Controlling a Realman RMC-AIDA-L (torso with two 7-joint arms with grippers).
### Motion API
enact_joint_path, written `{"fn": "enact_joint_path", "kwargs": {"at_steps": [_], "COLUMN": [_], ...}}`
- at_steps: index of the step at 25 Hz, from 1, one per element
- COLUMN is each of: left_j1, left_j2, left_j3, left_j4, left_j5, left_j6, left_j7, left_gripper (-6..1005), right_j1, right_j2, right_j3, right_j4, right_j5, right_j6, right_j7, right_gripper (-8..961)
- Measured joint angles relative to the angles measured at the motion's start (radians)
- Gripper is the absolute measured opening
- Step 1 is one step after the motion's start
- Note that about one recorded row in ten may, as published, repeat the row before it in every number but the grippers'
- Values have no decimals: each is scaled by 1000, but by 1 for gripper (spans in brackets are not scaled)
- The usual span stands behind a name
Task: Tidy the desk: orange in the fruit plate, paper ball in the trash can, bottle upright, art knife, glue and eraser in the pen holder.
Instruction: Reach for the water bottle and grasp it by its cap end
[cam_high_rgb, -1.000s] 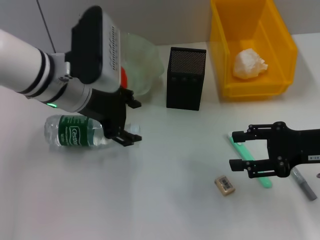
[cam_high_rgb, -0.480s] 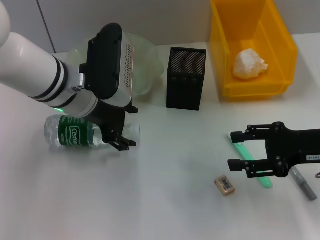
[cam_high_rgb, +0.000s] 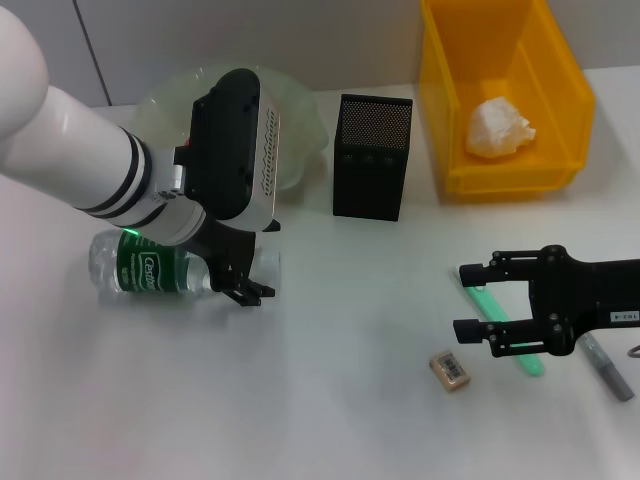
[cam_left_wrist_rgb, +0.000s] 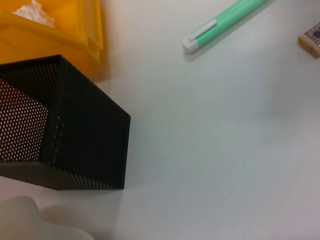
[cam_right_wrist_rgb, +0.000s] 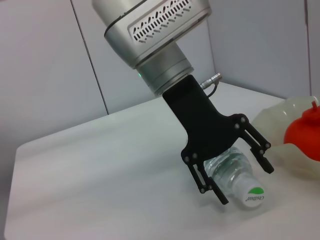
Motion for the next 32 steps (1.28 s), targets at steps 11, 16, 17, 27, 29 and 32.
{"fn": "enact_joint_path", "kwargs": {"at_steps": [11,16,17,27,29,32], "left_j1": [4,-2,-2,-3,-4,-4], "left_j2": [-1,-1,-1,-1,-1,-1], "left_j3": [57,60,62,66,70,78], "left_j4": [-33,-46,-47,-49,-50,-50], "left_j5": [7,8,8,12,21,24], "left_j6": [-78,-85,-89,-101,-102,-102], "left_j7": [0,-1,-1,-1,-1,-5], "left_gripper": [647,641,640,623,619,614], "right_j1": [2,2,2,5,7,8], "right_j2": [0,0,0,1,1,1], "right_j3": [0,0,0,0,0,0], "right_j4": [0,0,0,1,6,11], "right_j5": [0,2,2,4,5,5], "right_j6": [7,6,6,6,6,6], "right_j7": [0,0,0,1,1,1], "right_gripper": [727,727,727,727,727,727]}}
